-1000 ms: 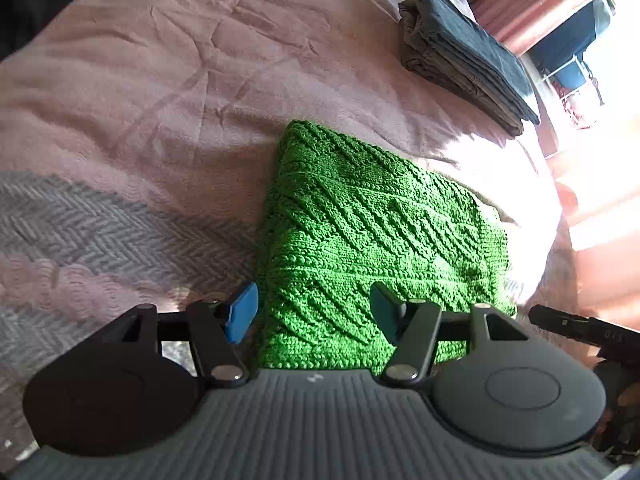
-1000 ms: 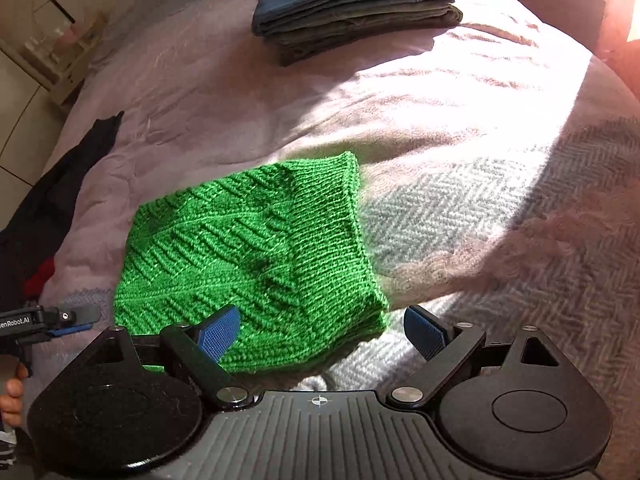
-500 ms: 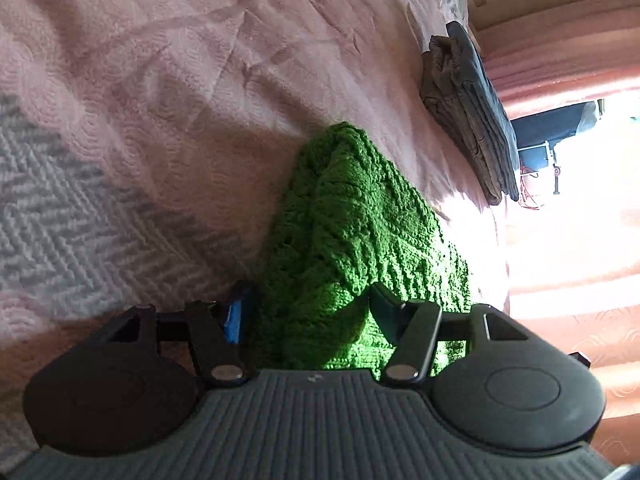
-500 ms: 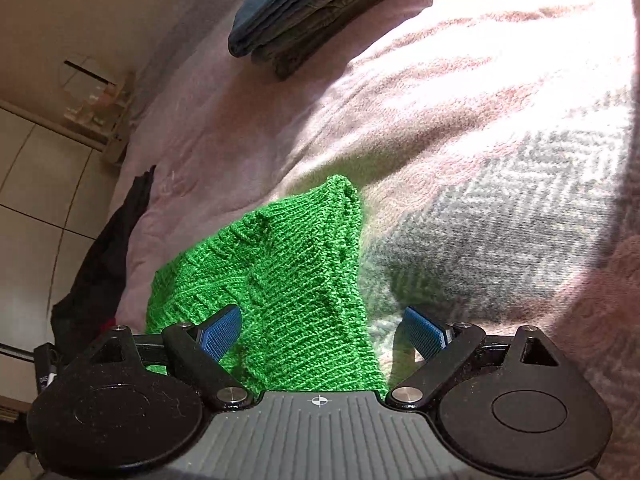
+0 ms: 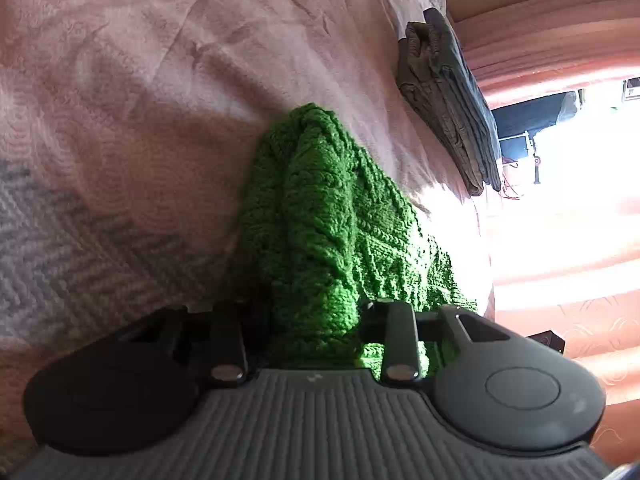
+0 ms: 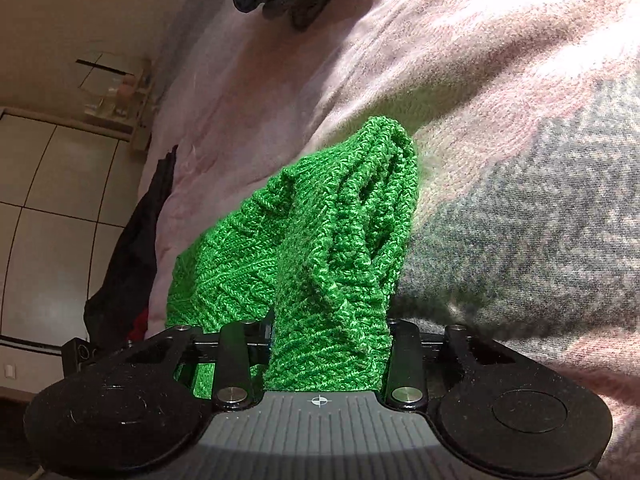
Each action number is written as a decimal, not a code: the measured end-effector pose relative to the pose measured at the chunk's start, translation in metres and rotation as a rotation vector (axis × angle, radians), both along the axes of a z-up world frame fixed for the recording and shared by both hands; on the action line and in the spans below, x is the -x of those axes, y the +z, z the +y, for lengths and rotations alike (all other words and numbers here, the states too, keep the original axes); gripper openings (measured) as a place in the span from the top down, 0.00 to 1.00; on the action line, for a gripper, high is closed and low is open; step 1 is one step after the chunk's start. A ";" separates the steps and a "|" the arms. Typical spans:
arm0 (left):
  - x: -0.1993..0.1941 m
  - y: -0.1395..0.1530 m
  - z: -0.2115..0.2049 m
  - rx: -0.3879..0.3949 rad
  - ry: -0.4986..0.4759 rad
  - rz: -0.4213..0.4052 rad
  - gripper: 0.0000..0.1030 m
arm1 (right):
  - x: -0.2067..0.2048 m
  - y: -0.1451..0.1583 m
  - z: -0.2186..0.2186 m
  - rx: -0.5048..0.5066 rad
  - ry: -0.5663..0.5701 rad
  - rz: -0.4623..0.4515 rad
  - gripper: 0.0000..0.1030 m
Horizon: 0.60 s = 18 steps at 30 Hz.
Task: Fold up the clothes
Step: 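Grasp the folded vest edge with both grippers and lift it, then carry the lifted vest with both grippers onto the folded clothes stack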
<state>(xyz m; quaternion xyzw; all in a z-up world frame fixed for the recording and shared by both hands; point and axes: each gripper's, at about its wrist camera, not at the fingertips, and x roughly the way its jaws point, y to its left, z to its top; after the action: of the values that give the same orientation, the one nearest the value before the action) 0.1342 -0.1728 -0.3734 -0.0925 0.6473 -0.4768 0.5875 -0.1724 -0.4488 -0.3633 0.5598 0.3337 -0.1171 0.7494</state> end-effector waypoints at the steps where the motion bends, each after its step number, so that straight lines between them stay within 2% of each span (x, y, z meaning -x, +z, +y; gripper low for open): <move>1: 0.002 0.006 -0.002 -0.002 -0.008 -0.017 0.75 | 0.001 0.004 0.000 0.007 0.003 -0.004 0.70; 4: 0.006 0.024 -0.011 0.012 -0.014 -0.042 0.76 | 0.002 0.022 -0.006 0.023 0.019 -0.023 0.71; 9: 0.007 0.056 -0.051 0.098 -0.010 -0.060 0.77 | 0.004 0.055 -0.034 0.059 0.004 -0.070 0.71; 13: 0.001 0.076 -0.116 0.183 -0.035 -0.086 0.77 | 0.007 0.083 -0.081 0.105 -0.039 -0.102 0.71; 18: -0.008 0.087 -0.202 0.247 -0.070 -0.091 0.77 | 0.004 0.112 -0.146 0.166 -0.098 -0.094 0.71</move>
<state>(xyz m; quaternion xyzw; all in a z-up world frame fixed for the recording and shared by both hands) 0.1419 -0.3744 -0.2860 -0.1199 0.5593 -0.5767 0.5832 -0.1768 -0.5944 -0.2511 0.5164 0.2593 -0.1546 0.8013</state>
